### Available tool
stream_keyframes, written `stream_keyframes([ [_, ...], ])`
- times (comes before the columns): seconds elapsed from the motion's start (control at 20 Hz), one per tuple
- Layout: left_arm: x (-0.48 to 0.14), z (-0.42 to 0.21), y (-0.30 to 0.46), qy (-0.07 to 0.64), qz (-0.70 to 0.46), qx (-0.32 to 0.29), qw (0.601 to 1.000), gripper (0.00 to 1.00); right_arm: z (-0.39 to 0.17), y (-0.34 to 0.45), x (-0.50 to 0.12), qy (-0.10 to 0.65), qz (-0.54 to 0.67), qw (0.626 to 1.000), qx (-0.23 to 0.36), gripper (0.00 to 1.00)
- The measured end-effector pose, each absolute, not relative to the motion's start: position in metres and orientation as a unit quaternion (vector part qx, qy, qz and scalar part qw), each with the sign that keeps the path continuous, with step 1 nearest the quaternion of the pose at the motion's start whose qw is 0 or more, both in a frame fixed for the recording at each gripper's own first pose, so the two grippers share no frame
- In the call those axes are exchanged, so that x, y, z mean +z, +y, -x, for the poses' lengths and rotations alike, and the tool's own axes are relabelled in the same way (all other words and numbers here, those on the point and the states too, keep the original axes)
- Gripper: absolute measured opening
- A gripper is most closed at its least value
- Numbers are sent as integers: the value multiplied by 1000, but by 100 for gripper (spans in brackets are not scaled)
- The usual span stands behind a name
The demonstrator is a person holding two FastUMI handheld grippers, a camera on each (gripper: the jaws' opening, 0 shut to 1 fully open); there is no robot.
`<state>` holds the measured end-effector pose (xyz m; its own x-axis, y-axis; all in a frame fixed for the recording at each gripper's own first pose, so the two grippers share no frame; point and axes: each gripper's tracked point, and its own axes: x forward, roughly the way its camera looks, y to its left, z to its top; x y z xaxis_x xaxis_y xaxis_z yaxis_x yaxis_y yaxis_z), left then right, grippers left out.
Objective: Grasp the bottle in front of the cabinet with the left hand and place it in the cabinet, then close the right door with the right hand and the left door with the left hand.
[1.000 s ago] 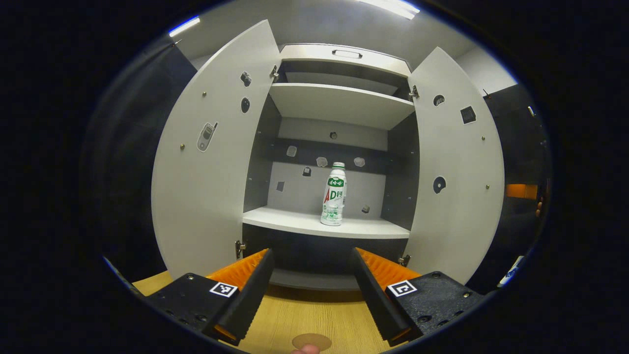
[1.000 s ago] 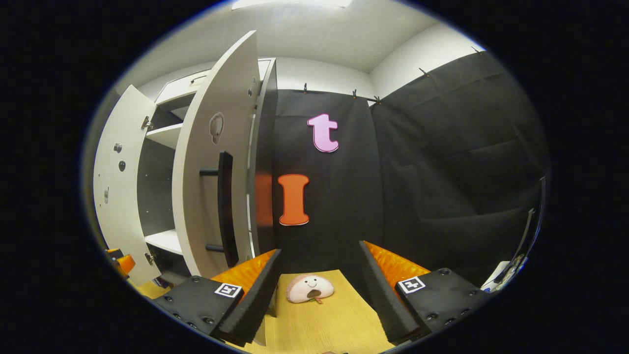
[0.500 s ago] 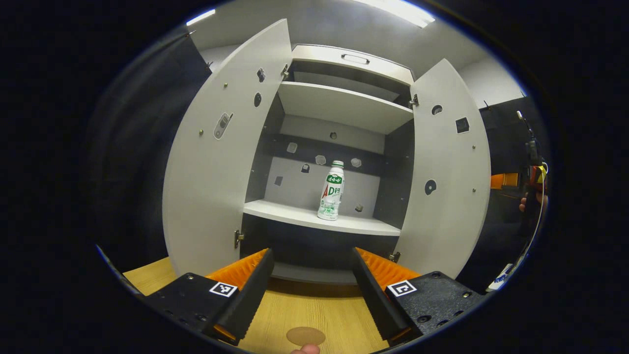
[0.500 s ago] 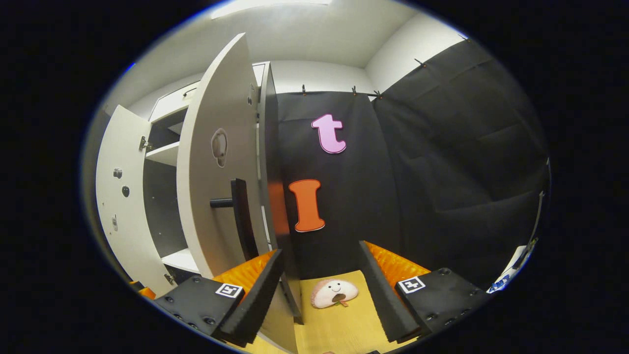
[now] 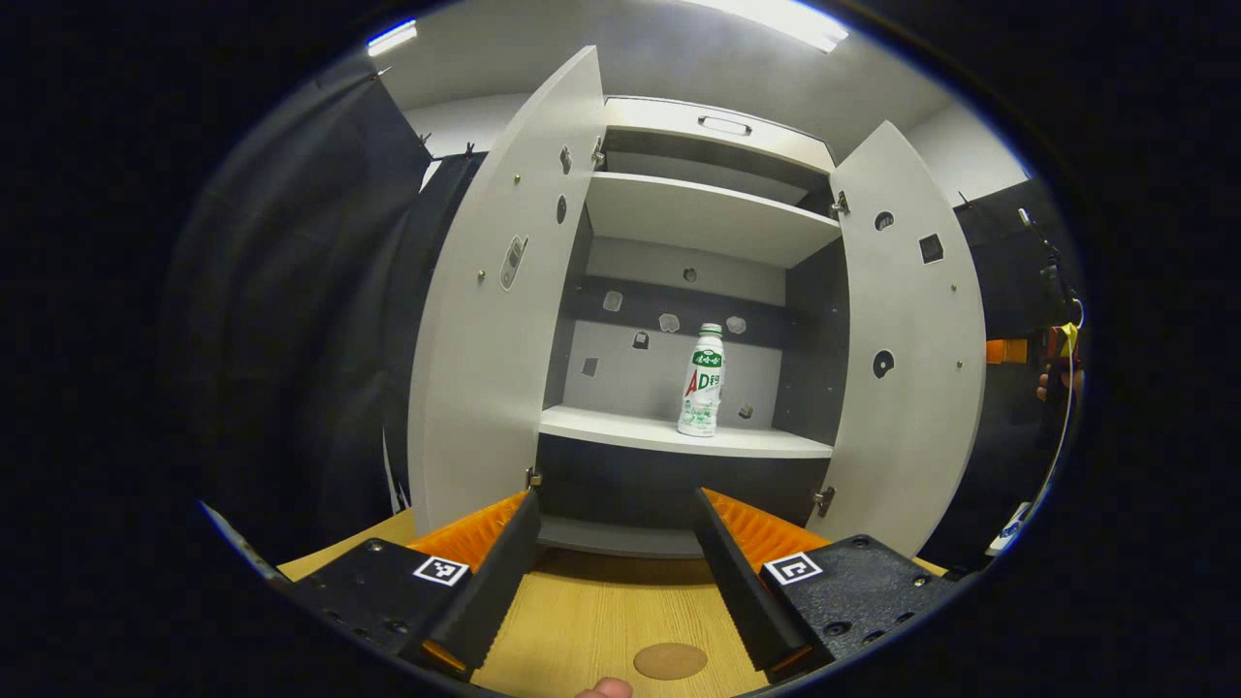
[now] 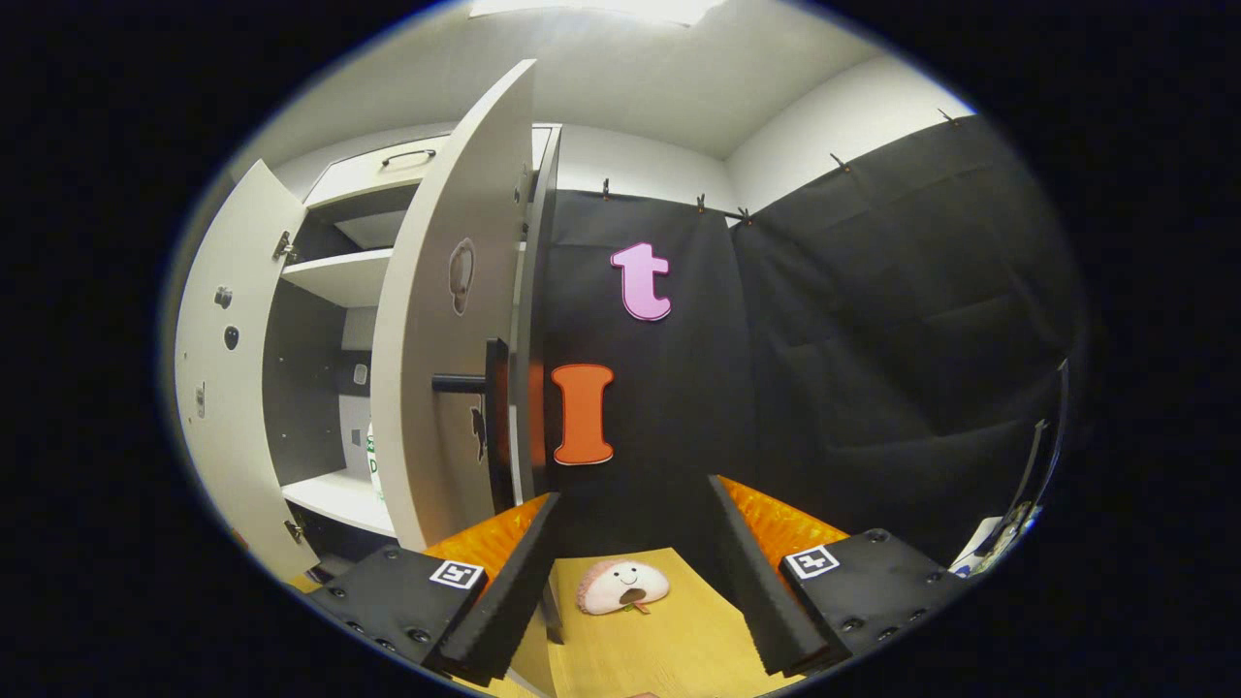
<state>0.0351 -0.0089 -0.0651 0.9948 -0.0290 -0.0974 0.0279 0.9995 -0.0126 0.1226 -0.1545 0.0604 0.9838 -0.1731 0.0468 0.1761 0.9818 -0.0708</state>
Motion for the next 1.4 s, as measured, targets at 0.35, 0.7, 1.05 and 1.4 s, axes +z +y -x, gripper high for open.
stream_keyframes([
  [0.35,-62,-30,5,45,15,-36,998,96,-119,-99,56,-23,20,998,-52,95],
  [0.7,-57,-24,25,41,18,-20,999,96,-125,-53,50,-16,-1,1000,-20,95],
  [1.05,-53,-19,37,37,17,7,999,96,-146,-8,45,-8,-8,998,55,95],
  [1.4,-47,-15,53,23,14,39,999,96,-148,11,40,-6,21,995,99,97],
])
